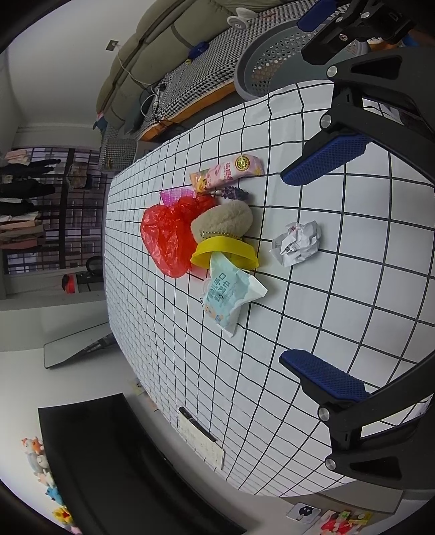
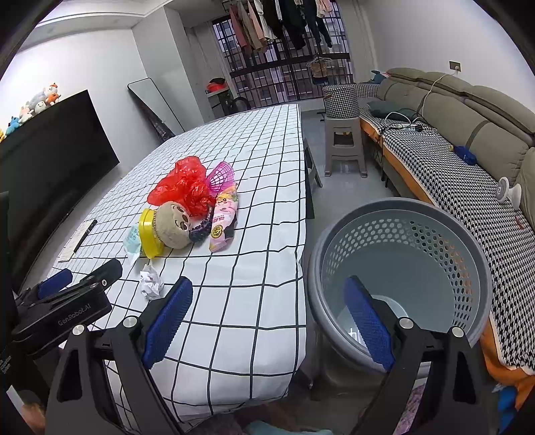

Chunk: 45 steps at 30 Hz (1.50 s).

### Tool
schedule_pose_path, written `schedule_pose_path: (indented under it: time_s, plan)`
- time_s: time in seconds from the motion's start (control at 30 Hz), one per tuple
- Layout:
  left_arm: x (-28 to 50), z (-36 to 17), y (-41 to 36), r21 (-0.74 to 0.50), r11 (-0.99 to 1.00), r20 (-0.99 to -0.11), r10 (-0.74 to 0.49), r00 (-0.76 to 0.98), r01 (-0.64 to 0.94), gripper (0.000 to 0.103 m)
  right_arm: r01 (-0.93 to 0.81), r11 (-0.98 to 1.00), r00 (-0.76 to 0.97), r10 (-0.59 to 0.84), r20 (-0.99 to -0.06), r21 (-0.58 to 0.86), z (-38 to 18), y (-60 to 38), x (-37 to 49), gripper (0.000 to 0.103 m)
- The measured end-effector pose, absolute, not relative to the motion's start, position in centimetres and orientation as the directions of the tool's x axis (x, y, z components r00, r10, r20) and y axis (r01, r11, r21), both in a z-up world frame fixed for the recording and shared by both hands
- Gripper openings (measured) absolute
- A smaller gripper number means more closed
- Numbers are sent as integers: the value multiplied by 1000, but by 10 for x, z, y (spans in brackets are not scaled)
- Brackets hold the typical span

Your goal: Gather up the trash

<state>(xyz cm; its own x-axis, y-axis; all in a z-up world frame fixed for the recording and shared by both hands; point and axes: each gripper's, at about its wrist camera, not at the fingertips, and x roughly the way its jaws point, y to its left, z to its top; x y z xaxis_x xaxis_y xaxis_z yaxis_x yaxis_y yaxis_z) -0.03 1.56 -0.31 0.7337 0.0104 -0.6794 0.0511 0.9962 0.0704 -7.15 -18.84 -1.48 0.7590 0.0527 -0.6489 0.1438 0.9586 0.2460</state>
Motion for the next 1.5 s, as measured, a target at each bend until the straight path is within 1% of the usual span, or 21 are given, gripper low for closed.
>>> schedule_pose_path:
  time_s: [0.8, 0.93, 1.13, 1.5]
  plan:
    - [4, -11, 25, 54, 997, -689, 3, 725, 47, 97, 119, 961, 748, 79, -659, 249, -20, -183, -64, 88]
    - [7, -14, 41, 64, 998, -688, 24, 725, 27, 97, 94, 962, 736, 105, -669, 255, -23, -175, -54, 88]
    - [12, -22, 76, 101, 994, -695, 97, 713, -38, 97, 26, 969, 703, 157, -693, 246, -31, -146, -34, 88]
    - [23, -30, 145, 71, 983, -704, 169, 690, -169, 97, -103, 968, 632, 241, -737, 229, -46, -89, 6, 88]
